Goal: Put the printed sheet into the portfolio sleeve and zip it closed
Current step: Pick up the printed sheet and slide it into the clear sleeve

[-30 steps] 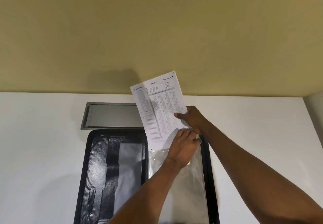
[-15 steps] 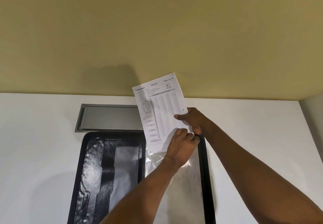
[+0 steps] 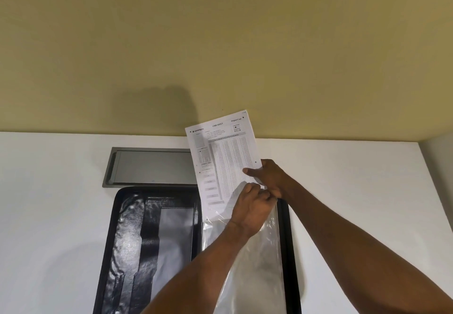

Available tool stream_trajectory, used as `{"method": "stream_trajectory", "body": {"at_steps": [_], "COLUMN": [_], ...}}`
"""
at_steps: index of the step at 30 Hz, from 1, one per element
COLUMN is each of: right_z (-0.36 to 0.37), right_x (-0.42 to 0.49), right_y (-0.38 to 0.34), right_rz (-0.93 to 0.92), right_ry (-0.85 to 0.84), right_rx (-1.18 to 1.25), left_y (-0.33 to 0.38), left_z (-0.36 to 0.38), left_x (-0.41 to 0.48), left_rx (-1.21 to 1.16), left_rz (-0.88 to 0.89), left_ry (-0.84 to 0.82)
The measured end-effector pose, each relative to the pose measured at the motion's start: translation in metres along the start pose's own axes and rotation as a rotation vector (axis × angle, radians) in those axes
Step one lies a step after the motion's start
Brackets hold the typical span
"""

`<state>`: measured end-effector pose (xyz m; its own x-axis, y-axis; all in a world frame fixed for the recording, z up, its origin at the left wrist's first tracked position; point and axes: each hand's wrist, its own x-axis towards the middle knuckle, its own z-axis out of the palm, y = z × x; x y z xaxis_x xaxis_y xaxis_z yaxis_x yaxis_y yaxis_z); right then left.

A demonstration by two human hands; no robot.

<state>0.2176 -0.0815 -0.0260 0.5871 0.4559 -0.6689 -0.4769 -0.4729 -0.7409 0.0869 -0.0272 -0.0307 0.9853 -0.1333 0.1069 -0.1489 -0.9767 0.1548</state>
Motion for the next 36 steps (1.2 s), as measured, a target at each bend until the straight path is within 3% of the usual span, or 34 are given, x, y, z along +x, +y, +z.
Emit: {"method": "stream_trajectory", "body": {"at_steps": [7,15,21,28,36], "right_z": [-0.003,-0.017,-0.026,-0.019,-0.045], "right_x": [-0.013,-0.027,-0.024,-0.013,-0.026], "right_y": [0.013,0.027,0.031,0.020,0.037], "right_rz": [0.009,0.081,0.072,0.083,0.108], "right_ry": [-0.016,-0.133,-0.189,0.073,-0.083], "right_rx": [0.048,-0.182,-0.109,-0.007,-0.086], "left_y": [0.001,0.005,0.008,0.008,0.002], "left_z": [0.007,0.014,0.009,0.003,0.008], "left_x": [-0.008,-0.008,-0.004,0.000,0.002], "left_rx": [-0.039,-0.162,-0.151,-0.059,-0.151], "left_rz": [0.021,0.006,-0.026,-0.068,-0.127], "left_ry": [-0.028,-0.038,-0.025,-0.071,-0.055]}}
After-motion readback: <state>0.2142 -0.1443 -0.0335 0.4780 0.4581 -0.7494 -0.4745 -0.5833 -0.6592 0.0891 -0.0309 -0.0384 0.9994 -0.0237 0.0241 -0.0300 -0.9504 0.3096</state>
